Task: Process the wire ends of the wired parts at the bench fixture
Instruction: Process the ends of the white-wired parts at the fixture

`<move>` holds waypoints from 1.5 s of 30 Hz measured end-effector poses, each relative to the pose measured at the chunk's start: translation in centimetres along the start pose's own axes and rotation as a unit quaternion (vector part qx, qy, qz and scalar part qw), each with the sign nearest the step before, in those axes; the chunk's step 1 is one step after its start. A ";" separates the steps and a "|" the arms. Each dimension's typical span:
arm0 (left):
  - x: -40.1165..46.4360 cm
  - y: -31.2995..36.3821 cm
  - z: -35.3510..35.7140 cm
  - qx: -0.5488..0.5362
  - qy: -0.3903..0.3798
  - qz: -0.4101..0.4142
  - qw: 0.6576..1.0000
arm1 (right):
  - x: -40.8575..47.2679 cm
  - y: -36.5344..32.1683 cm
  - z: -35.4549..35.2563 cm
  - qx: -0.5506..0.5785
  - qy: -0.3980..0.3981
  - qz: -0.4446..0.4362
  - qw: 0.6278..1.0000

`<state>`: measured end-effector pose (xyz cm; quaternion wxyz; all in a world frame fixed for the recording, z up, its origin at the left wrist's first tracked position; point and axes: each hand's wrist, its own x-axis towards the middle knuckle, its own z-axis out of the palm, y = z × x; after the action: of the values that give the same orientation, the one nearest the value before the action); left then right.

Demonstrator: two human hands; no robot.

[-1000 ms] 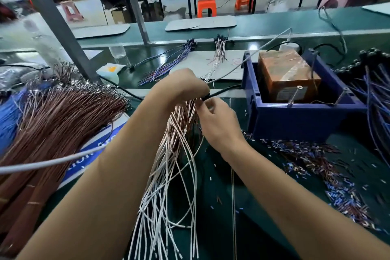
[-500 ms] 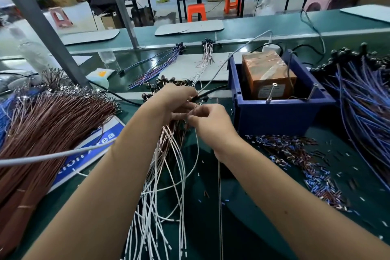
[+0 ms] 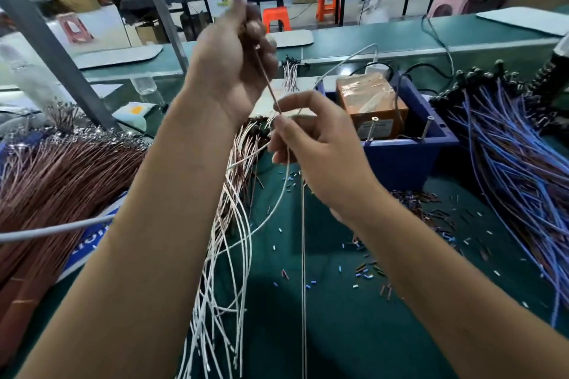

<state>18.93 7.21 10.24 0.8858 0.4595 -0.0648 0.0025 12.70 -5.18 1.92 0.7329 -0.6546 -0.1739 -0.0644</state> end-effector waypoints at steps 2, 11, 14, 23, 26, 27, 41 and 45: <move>-0.3 0.6 1.1 -0.096 -0.032 0.019 0.995 | 0.1 -1.1 -1.6 -0.010 -0.012 -0.038 0.999; -5.3 -8.7 1.5 0.305 -0.003 0.268 0.914 | -1.5 -2.4 -12.6 -0.346 -0.031 -0.110 0.931; -7.2 -13.8 1.2 0.535 -0.102 0.332 0.770 | -2.7 -1.1 -15.1 -0.437 -0.051 -0.102 0.892; -7.5 -19.9 0.3 0.651 -0.135 0.258 0.701 | -4.7 3.9 -18.1 -0.422 -0.032 -0.078 0.902; -7.0 -20.4 -0.8 0.648 -0.130 0.275 0.698 | -5.2 5.2 -18.6 -0.397 -0.008 -0.075 0.915; -6.9 -20.5 -1.2 0.640 -0.127 0.274 0.706 | -5.3 5.4 -18.6 -0.389 -0.003 -0.074 0.918; -6.9 -20.2 -2.2 0.459 -0.107 0.117 0.874 | -5.5 5.6 -19.9 -0.169 0.057 0.039 0.983; -6.9 -19.6 -2.7 0.376 -0.066 0.090 0.920 | -5.7 5.0 -20.9 -0.110 0.100 0.050 0.988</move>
<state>13.68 -1.54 -8.03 0.6375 0.7502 -0.1584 0.0756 12.56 -25.82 -6.44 0.6721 -0.7296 -0.0591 -0.1118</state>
